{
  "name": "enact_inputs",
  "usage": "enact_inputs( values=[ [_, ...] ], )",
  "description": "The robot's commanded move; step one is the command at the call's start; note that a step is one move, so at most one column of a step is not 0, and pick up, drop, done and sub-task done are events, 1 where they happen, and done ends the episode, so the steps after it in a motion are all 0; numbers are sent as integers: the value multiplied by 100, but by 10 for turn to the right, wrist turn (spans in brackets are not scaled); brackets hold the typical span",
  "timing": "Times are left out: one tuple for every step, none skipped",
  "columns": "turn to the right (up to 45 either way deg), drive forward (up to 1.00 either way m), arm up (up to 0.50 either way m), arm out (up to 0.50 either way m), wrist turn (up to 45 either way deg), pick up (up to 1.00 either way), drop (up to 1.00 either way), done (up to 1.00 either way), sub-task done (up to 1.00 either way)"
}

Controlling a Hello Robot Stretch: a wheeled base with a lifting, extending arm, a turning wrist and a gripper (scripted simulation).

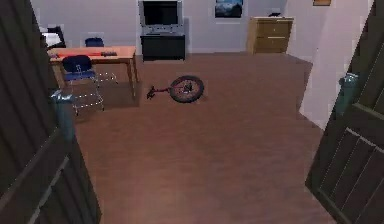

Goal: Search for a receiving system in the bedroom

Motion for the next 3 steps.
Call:
enact_inputs(
  values=[
    [-60,0,0,0,0,0,0,0,0],
    [0,100,0,0,0,0,0,0,0],
    [0,100,0,0,0,0,0,0,0]
  ],
)
